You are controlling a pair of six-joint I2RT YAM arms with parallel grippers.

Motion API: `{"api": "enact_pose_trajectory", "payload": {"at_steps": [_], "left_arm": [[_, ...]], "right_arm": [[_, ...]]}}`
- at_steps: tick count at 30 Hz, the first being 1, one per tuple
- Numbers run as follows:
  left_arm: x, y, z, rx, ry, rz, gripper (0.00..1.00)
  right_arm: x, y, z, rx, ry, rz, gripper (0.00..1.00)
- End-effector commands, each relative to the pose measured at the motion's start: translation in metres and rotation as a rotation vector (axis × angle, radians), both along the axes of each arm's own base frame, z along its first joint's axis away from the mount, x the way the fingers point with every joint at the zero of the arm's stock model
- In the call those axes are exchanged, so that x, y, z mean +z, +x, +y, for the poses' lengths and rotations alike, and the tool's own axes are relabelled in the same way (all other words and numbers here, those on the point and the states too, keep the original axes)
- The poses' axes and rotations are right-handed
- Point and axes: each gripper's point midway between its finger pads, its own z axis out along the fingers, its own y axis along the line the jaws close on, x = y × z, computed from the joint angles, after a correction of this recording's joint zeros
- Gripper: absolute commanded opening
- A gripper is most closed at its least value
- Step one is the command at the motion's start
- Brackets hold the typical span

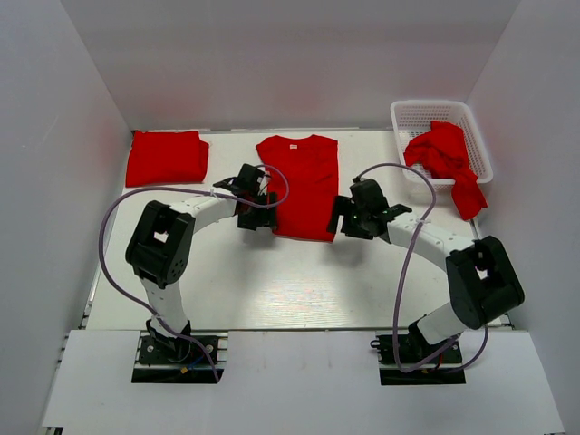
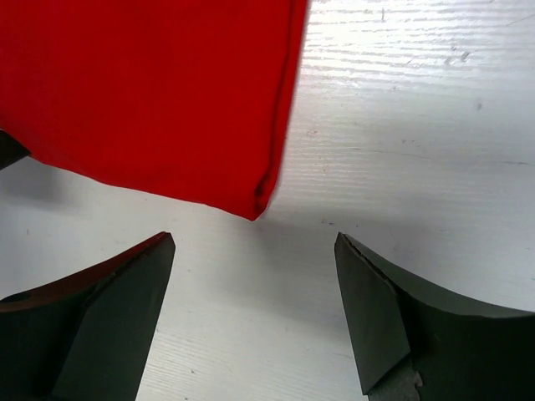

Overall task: Fold and stack the t-shirts
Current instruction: Fold the folded rectangular tshirt in 1/3 of the way, then grab one side of the 2/3 rectangular tshirt with both arms

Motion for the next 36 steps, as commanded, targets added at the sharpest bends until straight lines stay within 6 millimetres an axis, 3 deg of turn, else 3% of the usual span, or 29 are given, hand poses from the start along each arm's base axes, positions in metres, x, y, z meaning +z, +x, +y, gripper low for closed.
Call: {"api": "enact_pose_trajectory", "payload": {"at_steps": [1, 7, 8, 9, 11, 15, 16, 18, 19, 20, 23, 24, 27, 30, 31, 32, 35, 36], "left_arm": [[0.016, 0.012, -0.012, -0.036, -0.051, -0.071, 0.77], [-0.002, 0.004, -0.021, -0.072, -0.055, -0.046, 0.69], [0.003, 0.01, -0.024, -0.073, -0.062, -0.06, 0.67], [-0.006, 0.007, -0.022, -0.072, -0.049, -0.034, 0.63], [-0.005, 0.01, -0.029, -0.083, -0.053, -0.04, 0.58], [-0.009, 0.005, -0.031, -0.092, -0.045, -0.024, 0.39], [-0.009, 0.005, -0.031, -0.092, -0.045, -0.024, 0.27], [-0.009, 0.002, -0.034, -0.101, -0.045, -0.023, 0.17], [-0.009, 0.002, -0.035, -0.093, -0.048, -0.02, 0.05], [-0.012, 0.002, -0.037, -0.099, -0.058, -0.015, 0.0], [-0.013, 0.002, -0.04, -0.108, -0.071, -0.007, 0.0], [-0.012, 0.002, -0.041, -0.096, -0.076, -0.002, 0.0], [-0.005, 0.0, -0.034, -0.043, -0.065, -0.018, 0.0], [0.008, 0.0, -0.023, 0.015, -0.047, -0.058, 0.0], [0.006, -0.004, -0.011, 0.054, -0.029, -0.055, 0.0], [0.023, -0.006, -0.011, 0.062, -0.053, -0.086, 0.0], [0.033, -0.014, 0.012, 0.116, -0.011, -0.11, 0.0], [0.049, -0.016, 0.012, 0.117, -0.013, -0.147, 0.0]], "right_arm": [[0.003, 0.013, 0.011, -0.005, 0.043, -0.002, 0.83], [-0.012, 0.01, 0.023, 0.033, 0.069, 0.053, 0.8], [-0.015, 0.01, 0.021, 0.03, 0.066, 0.064, 0.8], [-0.02, 0.01, 0.023, 0.033, 0.066, 0.078, 0.77], [-0.021, 0.01, 0.026, 0.042, 0.073, 0.081, 0.72], [-0.031, 0.016, 0.033, 0.056, 0.082, 0.098, 0.65], [-0.031, 0.018, 0.033, 0.052, 0.084, 0.099, 0.63], [-0.038, 0.02, 0.035, 0.05, 0.075, 0.11, 0.6], [-0.037, 0.023, 0.034, 0.042, 0.07, 0.104, 0.58], [-0.04, 0.024, 0.033, 0.035, 0.067, 0.109, 0.55], [-0.049, 0.025, 0.032, 0.029, 0.049, 0.113, 0.4], [-0.049, 0.025, 0.031, 0.03, 0.043, 0.123, 0.25], [-0.053, 0.018, 0.027, 0.036, 0.026, 0.146, 0.0], [-0.049, 0.015, 0.017, 0.022, -0.012, 0.133, 0.0], [-0.049, 0.012, 0.005, 0.001, -0.057, 0.135, 0.0], [-0.044, 0.011, 0.003, 0.0, -0.068, 0.125, 0.0], [-0.034, 0.002, -0.012, -0.01, -0.112, 0.123, 0.0], [-0.033, -0.004, -0.014, 0.001, -0.118, 0.138, 0.0]]}}
